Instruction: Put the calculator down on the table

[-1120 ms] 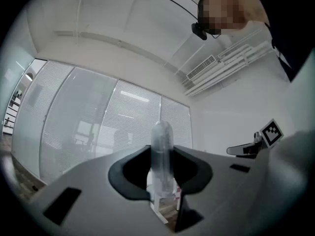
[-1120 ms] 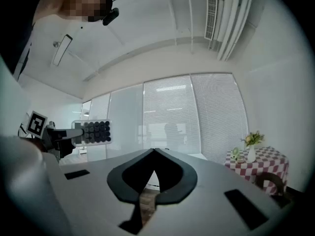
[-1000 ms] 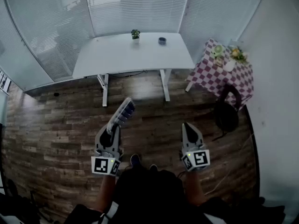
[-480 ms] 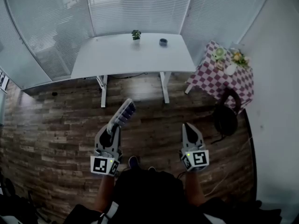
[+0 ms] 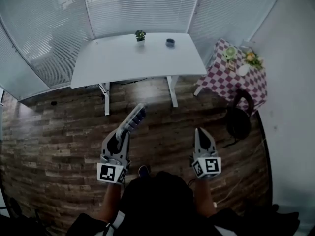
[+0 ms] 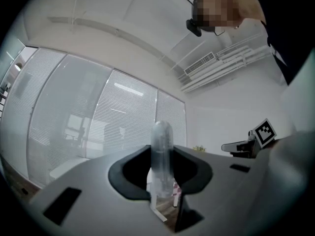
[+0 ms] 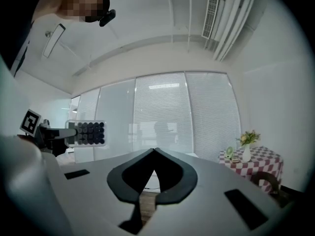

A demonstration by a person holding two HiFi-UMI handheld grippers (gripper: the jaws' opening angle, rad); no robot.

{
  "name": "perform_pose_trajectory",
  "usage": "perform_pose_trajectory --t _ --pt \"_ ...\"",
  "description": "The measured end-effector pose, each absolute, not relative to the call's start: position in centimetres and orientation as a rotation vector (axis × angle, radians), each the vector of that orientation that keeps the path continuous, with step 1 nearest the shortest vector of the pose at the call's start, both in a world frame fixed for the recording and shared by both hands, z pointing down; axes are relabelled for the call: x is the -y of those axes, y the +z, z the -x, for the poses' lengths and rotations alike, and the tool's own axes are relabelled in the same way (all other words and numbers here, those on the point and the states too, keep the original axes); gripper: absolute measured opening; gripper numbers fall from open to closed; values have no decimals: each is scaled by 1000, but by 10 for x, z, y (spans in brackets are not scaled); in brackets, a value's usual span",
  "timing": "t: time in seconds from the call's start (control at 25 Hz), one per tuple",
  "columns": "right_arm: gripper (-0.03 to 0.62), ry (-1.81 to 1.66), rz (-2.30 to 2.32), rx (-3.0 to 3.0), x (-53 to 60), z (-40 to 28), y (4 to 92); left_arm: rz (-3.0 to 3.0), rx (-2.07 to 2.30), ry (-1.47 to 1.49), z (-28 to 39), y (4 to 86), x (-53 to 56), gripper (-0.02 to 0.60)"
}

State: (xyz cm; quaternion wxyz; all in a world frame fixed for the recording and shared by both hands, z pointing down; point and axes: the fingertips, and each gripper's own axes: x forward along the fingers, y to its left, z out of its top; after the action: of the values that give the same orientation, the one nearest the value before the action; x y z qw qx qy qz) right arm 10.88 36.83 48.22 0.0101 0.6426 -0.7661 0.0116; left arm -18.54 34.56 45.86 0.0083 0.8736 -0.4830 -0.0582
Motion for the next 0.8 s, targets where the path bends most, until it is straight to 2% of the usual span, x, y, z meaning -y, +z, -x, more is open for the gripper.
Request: perform_pose_trajectory --t 0.16,0.4,0.8 --pt "6 62 -2062 2358 -361 -109 492 -2793 1438 -137 185 460 -323 100" --pt "6 92 -2034 2369 -340 -109 505 -2707 1370 -247 184 467 -292 100" --pt "6 73 -2010 2435 -249 -124 503 -2692 1375 -216 158 474 -216 98"
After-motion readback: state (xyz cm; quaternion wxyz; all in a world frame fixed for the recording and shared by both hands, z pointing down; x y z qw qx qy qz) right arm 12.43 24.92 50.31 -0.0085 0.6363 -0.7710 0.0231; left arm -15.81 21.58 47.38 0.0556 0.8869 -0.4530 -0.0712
